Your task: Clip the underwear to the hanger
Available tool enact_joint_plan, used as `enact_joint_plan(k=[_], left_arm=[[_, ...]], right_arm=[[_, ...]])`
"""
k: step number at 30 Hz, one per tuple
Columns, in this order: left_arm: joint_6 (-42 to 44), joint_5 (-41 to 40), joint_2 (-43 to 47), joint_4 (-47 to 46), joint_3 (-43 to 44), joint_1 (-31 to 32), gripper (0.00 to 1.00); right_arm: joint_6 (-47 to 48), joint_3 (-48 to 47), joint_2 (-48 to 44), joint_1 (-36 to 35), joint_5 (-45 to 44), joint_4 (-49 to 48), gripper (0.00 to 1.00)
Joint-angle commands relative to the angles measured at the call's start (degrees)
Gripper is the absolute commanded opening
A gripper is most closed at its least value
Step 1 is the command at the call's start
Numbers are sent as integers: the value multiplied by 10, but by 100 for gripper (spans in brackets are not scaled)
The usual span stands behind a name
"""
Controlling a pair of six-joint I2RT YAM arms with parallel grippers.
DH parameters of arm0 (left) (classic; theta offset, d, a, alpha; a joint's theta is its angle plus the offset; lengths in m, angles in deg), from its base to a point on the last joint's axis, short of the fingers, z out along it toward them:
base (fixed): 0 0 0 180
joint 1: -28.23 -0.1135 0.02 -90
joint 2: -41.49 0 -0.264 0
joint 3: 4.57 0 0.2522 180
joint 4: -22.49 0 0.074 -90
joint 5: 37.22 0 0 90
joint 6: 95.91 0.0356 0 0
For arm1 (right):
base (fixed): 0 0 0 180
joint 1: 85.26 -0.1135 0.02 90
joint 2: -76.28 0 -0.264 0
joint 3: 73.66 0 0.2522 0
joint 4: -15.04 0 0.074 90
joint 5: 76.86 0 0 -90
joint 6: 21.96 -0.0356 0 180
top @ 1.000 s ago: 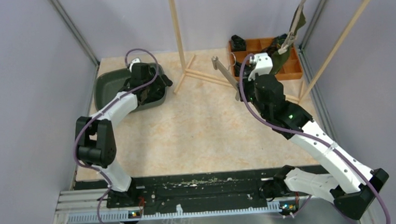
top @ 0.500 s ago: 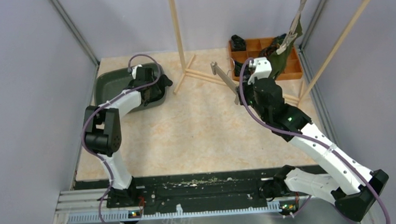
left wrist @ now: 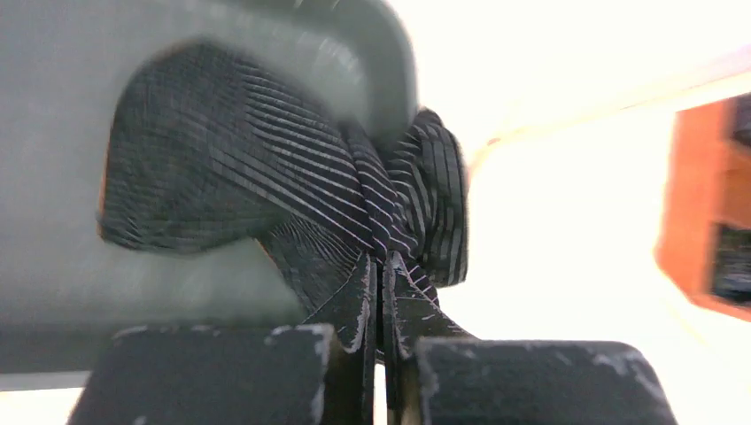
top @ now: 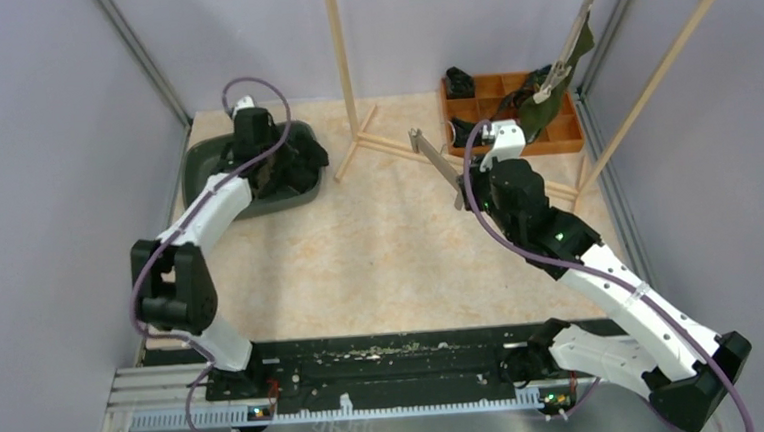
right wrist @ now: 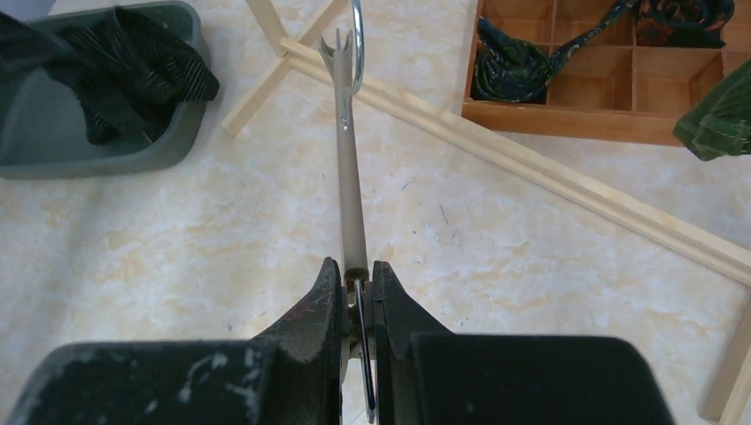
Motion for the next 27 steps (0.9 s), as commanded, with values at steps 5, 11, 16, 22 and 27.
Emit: enact_joint_plan(k=[5, 11, 16, 22, 27], left_arm=[[5, 86, 160, -42, -4, -1, 0], [-3, 127, 200, -39, -9, 0, 0], [-13, 162, 209, -42, -14, 1, 0], [-32, 215, 216, -49, -14, 8, 0], [-65, 275, 230, -75, -26, 14, 0]], right_arm=[[-17, 11, -18, 3, 4, -45, 0], [-26, 33, -34, 3, 2, -54, 0], [-30, 47, -47, 3, -7, -50, 0], [-33, 57, -61, 3, -21, -43, 0], [-35, 58, -66, 3, -29, -41, 0]])
